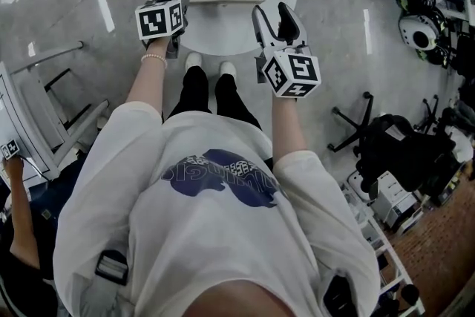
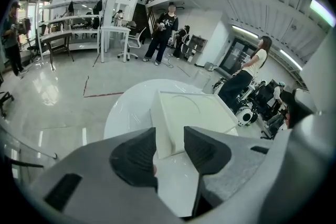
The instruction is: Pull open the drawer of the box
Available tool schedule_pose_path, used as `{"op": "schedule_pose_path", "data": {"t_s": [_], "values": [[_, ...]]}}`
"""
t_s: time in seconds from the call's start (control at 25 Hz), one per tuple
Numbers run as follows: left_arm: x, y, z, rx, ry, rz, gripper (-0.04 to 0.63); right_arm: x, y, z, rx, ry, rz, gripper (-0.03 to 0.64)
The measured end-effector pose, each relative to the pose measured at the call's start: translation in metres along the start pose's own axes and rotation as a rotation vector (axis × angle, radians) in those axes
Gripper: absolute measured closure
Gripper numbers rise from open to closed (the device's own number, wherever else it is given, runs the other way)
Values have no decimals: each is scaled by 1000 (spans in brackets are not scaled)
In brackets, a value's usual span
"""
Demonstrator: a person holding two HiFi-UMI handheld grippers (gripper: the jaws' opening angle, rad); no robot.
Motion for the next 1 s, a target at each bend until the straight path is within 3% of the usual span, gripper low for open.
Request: {"op": "schedule_pose_path", "data": {"t_s": [0.36,0.64,1.0], "values": [[2,3,-23,-16,80,15,453,-16,-4,-7,-34,44,-24,394],[3,5,-27,-39,98,49,494,-25,-8,-15,-47,85,-42,394],[2,7,-28,-47,105,97,511,-63,-8,-41,-61,308,-101,394]]}}
Point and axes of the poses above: the fingertips, and each gripper's own axes: z backward along the fingers, y to its left, x out of its top, the point moved 10 cm from there along z, backward along the fingers, and after that the axes turned 2 degrees about -z, right-handed, at the moved point
